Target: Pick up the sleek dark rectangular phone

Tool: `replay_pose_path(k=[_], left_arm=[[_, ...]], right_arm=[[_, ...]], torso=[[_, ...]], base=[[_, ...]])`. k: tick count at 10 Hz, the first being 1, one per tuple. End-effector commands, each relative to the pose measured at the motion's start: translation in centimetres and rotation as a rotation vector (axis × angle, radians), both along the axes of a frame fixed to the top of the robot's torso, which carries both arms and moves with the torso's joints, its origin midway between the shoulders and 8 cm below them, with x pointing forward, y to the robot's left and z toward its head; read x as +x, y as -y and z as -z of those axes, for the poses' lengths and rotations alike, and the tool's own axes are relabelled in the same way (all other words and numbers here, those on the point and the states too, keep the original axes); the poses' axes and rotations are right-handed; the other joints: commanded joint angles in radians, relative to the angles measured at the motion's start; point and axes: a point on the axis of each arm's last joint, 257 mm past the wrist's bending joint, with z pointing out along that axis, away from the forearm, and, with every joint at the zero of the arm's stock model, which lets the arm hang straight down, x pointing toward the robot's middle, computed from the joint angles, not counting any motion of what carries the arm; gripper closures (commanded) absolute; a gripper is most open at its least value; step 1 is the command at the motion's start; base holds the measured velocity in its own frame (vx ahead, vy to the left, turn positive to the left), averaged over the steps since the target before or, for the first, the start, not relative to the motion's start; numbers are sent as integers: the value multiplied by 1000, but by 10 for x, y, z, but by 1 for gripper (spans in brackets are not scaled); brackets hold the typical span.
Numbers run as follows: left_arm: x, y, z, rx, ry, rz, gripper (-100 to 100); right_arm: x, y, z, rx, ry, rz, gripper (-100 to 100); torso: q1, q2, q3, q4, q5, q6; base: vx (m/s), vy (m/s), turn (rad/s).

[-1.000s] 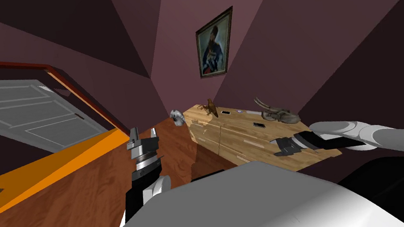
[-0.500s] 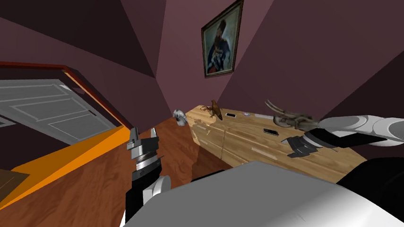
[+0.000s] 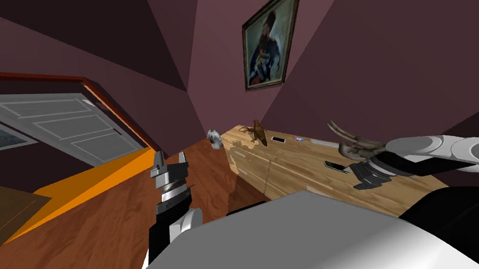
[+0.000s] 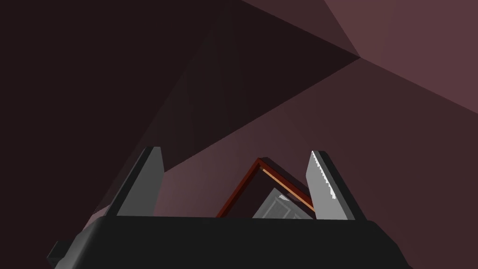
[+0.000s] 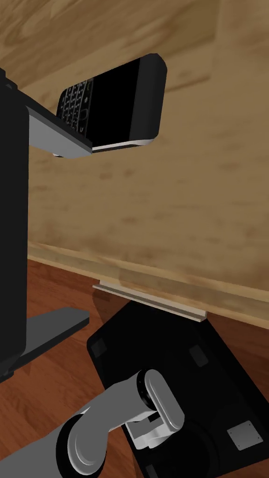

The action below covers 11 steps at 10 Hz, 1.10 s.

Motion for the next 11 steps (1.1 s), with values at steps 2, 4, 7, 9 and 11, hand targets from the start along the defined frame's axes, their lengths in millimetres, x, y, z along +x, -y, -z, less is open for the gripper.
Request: replay_pose_path(k=[2, 4, 7, 9, 11], left_arm=[[0, 0, 0, 0, 0, 0, 0], [0, 0, 0, 0, 0, 0, 0], [0, 0, 0, 0, 0, 0, 0], [0, 0, 0, 0, 0, 0, 0], [0, 0, 0, 0, 0, 0, 0]], right_arm=[[-21, 19, -1, -50, -48, -3, -100], [-24, 20, 0, -52, -53, -1, -100], [-38, 22, 17, -53, -51, 13, -100], [-40, 20, 19, -51, -52, 17, -100], [-39, 21, 19, -55, -49, 17, 100]], torso=[[-2, -3, -2, -1, 0, 0], [-5, -3, -2, -1, -1, 0], [3, 6, 4, 1, 0, 1], [3, 7, 4, 2, 1, 1], [4, 8, 5, 2, 1, 1]], base=[[173, -106, 156], [101, -93, 72], [13, -9, 54], [9, -7, 39], [0, 0, 0]])
